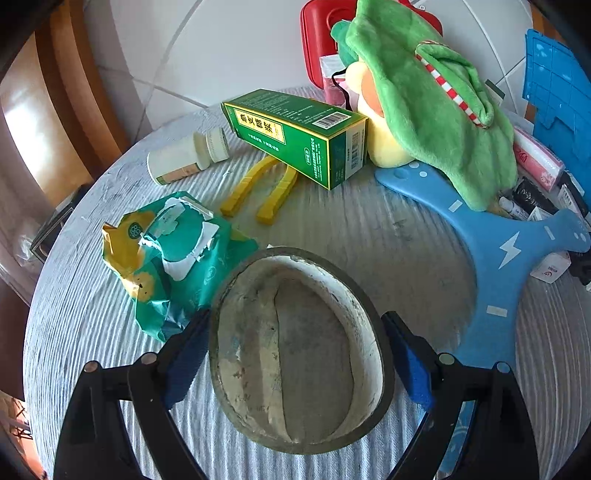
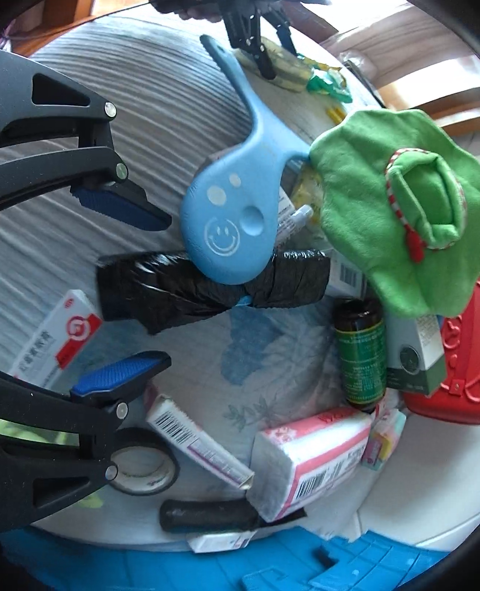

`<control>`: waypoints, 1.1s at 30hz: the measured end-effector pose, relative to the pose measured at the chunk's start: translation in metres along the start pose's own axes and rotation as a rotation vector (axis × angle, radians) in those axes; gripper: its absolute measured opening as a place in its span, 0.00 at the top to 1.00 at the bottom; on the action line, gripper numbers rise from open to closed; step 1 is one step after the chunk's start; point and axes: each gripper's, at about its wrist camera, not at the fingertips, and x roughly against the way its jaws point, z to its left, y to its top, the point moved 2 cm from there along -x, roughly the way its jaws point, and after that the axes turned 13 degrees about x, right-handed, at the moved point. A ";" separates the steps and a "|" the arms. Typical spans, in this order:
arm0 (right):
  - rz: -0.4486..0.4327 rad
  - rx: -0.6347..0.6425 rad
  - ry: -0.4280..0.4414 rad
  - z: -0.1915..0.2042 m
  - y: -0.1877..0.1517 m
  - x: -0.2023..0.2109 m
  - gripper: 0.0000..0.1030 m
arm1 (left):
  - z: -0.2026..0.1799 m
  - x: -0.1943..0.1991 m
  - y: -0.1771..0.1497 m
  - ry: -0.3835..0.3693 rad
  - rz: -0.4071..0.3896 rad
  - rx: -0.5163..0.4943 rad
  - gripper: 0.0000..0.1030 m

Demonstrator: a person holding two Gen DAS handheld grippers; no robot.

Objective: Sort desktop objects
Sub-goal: 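Close the left tool on the tape roll while the right tool grasps the black-wrapped roll, then lift and carry the tape roll and black roll over the blue crate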

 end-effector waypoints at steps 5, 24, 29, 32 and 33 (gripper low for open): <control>-0.003 0.041 -0.010 -0.001 0.015 -0.013 0.57 | -0.003 -0.008 -0.001 0.011 0.012 -0.011 0.12; -0.083 -0.107 -0.134 -0.002 -0.021 0.071 0.68 | -0.013 0.066 0.007 -0.048 -0.107 0.019 0.30; -0.187 -0.151 -0.124 0.000 -0.009 0.111 0.68 | -0.031 0.098 0.023 -0.077 -0.155 -0.023 0.30; -0.256 -0.161 -0.126 0.008 0.003 0.140 0.68 | -0.046 0.123 0.038 -0.116 -0.193 -0.039 0.30; -0.280 -0.163 -0.130 0.011 0.008 0.150 0.68 | -0.051 0.132 0.044 -0.129 -0.212 -0.050 0.30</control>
